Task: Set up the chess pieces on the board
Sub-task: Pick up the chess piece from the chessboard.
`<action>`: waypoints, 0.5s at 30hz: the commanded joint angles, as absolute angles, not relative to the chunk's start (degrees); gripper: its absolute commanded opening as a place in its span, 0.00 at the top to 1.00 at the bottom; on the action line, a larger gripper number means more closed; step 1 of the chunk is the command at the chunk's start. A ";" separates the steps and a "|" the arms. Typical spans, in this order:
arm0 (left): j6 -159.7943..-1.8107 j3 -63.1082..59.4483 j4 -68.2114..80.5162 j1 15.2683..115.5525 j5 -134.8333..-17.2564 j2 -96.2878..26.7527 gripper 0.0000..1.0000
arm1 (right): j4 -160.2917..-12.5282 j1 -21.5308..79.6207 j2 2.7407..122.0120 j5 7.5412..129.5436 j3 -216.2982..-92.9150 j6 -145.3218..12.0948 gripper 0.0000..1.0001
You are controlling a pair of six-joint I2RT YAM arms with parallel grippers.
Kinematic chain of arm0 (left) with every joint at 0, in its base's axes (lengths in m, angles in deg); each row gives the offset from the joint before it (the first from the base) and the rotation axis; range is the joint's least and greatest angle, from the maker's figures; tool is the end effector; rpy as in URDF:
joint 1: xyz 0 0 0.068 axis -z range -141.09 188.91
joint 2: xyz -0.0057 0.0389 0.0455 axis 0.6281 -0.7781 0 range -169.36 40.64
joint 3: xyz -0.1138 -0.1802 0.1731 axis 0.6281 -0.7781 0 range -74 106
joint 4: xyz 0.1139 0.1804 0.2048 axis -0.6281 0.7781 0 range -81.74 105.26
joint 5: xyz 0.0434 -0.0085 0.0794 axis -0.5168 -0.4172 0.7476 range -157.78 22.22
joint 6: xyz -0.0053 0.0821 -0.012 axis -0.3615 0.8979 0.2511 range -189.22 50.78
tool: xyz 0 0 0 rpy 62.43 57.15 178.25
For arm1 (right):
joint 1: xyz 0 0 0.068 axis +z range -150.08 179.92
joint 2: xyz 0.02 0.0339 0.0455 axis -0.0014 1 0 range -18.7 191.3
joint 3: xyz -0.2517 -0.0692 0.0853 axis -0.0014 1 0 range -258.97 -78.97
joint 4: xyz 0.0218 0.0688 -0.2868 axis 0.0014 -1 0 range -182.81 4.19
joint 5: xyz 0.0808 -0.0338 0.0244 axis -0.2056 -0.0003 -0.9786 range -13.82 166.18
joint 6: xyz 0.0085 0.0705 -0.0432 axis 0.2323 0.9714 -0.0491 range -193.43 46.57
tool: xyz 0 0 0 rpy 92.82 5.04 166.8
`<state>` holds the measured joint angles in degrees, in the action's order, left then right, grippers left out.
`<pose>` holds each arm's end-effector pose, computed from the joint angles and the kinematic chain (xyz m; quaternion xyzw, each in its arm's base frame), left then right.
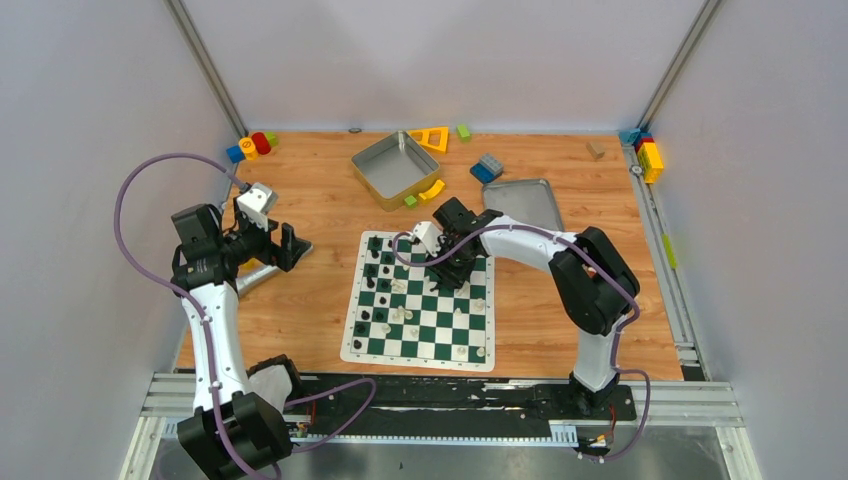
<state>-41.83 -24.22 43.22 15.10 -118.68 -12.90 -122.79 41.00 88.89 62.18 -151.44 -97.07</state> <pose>0.2423 0.0454 0.2938 0.2113 0.8079 -0.1805 0.5197 0.2971 0.2822 0.1167 -0.5409 0.8180 0.1425 0.1343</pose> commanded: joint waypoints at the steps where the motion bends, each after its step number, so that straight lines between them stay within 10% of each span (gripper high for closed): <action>1: -40.97 -23.82 42.43 14.57 -120.43 -12.64 0.00 | -120.92 41.30 89.90 61.06 -151.91 -97.60 0.67; 15: -36.97 -24.15 42.64 17.61 -124.23 -12.62 0.04 | -124.94 41.40 86.16 59.26 -156.04 -99.31 0.99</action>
<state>-40.30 -24.22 43.22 15.36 -121.28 -12.90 -123.66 41.04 89.85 61.46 -152.07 -97.85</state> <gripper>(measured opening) 0.969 0.095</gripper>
